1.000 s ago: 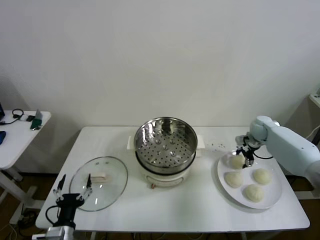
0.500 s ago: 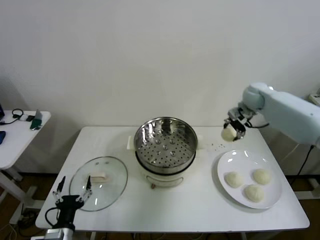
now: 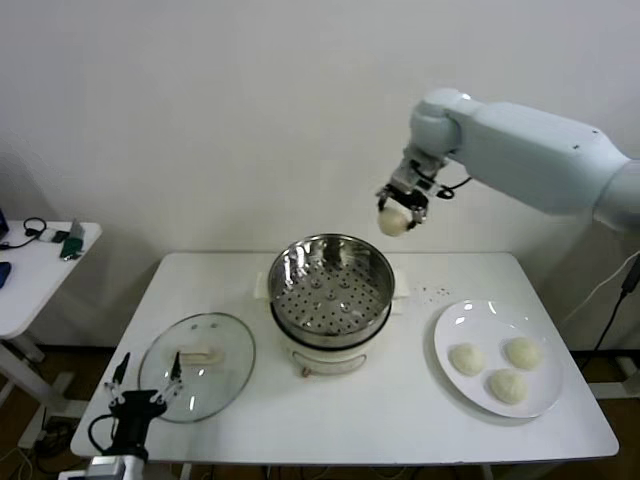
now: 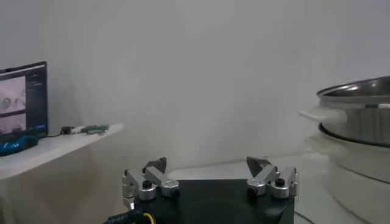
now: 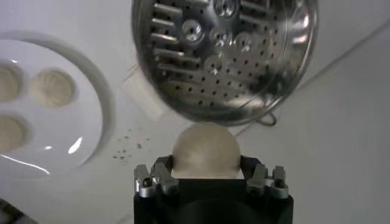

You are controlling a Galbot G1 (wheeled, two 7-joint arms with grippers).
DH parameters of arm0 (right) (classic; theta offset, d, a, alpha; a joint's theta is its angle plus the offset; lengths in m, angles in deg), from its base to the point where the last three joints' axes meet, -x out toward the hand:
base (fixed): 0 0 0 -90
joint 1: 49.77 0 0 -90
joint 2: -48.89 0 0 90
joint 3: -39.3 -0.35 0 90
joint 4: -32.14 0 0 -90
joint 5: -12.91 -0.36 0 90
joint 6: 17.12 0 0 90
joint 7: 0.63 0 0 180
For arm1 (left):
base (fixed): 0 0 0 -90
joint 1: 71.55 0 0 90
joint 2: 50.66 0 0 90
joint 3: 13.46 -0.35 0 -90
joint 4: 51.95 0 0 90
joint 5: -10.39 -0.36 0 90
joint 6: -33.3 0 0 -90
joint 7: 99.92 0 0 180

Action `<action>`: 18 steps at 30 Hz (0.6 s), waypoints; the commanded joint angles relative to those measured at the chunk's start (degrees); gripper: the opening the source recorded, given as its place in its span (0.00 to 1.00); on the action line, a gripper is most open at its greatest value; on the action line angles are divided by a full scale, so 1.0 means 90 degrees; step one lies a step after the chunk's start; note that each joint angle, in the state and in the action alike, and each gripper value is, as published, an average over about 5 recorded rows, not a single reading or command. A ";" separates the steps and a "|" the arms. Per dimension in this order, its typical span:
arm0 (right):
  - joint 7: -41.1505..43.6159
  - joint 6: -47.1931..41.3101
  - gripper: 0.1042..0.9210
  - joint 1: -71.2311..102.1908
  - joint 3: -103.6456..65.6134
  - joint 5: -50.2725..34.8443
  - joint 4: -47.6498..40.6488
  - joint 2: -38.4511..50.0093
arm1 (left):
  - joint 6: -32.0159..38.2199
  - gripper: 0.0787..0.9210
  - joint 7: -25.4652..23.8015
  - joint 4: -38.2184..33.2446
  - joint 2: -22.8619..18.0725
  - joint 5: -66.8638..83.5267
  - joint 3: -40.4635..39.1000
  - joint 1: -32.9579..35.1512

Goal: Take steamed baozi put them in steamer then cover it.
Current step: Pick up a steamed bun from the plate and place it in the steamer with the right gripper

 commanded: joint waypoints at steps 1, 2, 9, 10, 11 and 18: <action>-0.0013 0.0543 0.75 0.0169 -0.0031 0.0725 -0.0098 -0.1061 | -0.0058 0.88 0.0019 -0.0053 0.0071 0.0035 0.0006 0.0032; -0.0014 0.0605 0.75 0.0326 -0.0083 0.0920 -0.0150 -0.1126 | -0.0060 0.88 0.0023 -0.0068 0.0089 0.0037 0.0009 0.0044; -0.0013 0.0777 0.76 0.1262 -0.0300 0.1743 -0.0320 -0.1365 | -0.0094 0.88 0.0049 -0.0138 0.0163 0.0084 0.0057 0.0084; -0.0013 0.0788 0.76 0.1360 -0.0322 0.1821 -0.0334 -0.1377 | -0.0099 0.88 0.0051 -0.0146 0.0166 0.0091 0.0063 0.0089; -0.0013 0.0809 0.76 0.1455 -0.0353 0.1915 -0.0358 -0.1391 | -0.0103 0.88 0.0053 -0.0153 0.0169 0.0098 0.0069 0.0094; -0.0053 0.1035 0.75 0.2028 -0.0654 0.2700 -0.0833 -0.1545 | -0.0097 0.88 0.0054 -0.0158 0.0190 0.0122 0.0095 0.0130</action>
